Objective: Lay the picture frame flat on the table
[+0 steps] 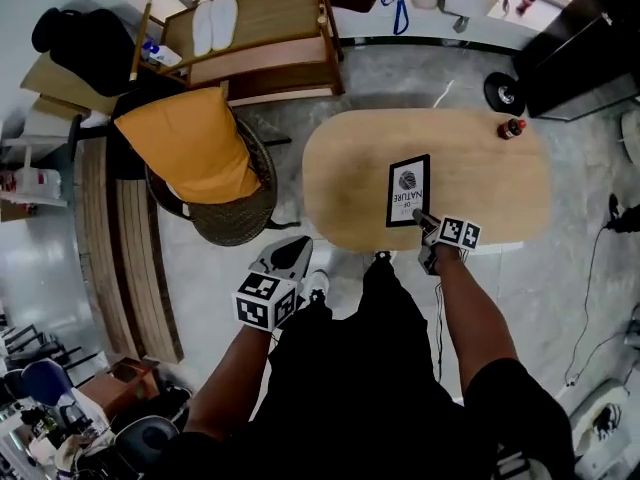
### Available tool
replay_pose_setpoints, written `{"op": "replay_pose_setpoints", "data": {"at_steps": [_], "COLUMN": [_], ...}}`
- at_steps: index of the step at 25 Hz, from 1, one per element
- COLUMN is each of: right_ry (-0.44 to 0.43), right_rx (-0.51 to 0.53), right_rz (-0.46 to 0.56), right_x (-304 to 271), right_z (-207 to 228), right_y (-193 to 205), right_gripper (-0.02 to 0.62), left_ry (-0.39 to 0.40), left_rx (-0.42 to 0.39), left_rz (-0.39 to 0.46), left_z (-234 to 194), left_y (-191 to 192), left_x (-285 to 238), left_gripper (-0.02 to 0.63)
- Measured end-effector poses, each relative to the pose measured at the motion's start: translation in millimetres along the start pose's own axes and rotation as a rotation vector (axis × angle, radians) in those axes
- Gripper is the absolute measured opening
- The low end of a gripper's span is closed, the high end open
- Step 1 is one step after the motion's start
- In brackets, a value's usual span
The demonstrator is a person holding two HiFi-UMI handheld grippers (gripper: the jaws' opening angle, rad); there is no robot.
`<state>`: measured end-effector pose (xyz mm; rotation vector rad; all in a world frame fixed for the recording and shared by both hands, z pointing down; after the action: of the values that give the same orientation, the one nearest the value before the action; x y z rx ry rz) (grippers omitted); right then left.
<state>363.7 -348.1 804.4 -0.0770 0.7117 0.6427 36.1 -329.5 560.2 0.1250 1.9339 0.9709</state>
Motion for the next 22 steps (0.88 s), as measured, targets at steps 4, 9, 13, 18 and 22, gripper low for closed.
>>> {"op": "replay_pose_setpoints", "data": {"at_steps": [4, 9, 13, 18, 22], "right_ry": [-0.056, -0.085, -0.014, 0.109, 0.260], "right_rx": [0.016, -0.013, 0.068, 0.449, 0.710], "right_rz": [-0.054, -0.117, -0.206, -0.351, -0.496], "right_x": [-56.5, -109.0, -124.1, -132.7, -141.6], "right_z": [21.9, 46.5, 69.8, 77.1, 88.5], "right_y": [-29.9, -27.1, -14.4, -2.0, 7.5], "right_gripper": [0.035, 0.034, 0.118, 0.275, 0.290], "left_ry": [-0.063, -0.100, -0.128, -0.152, -0.158], "left_rx": [0.056, 0.104, 0.141, 0.150, 0.182], "left_rz": [-0.032, -0.112, -0.158, -0.177, -0.176], "left_z": [4.2, 12.7, 17.5, 19.3, 22.9], "left_y": [-0.4, 20.1, 33.0, 41.7, 46.5], "left_x": [-27.6, -40.6, -43.2, -46.1, -46.5], "left_gripper": [0.005, 0.005, 0.005, 0.005, 0.005]}}
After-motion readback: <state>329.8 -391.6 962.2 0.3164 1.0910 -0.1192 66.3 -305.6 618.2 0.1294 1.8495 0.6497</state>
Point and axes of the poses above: the fingertips, and each gripper's own axes: x backward along the fingers, z to its right, y out of its underside, the point moved 6 cm from there along x, backward along the fingers, and after that the axes turned 6 degrees about -x, right-handed, at the moved point
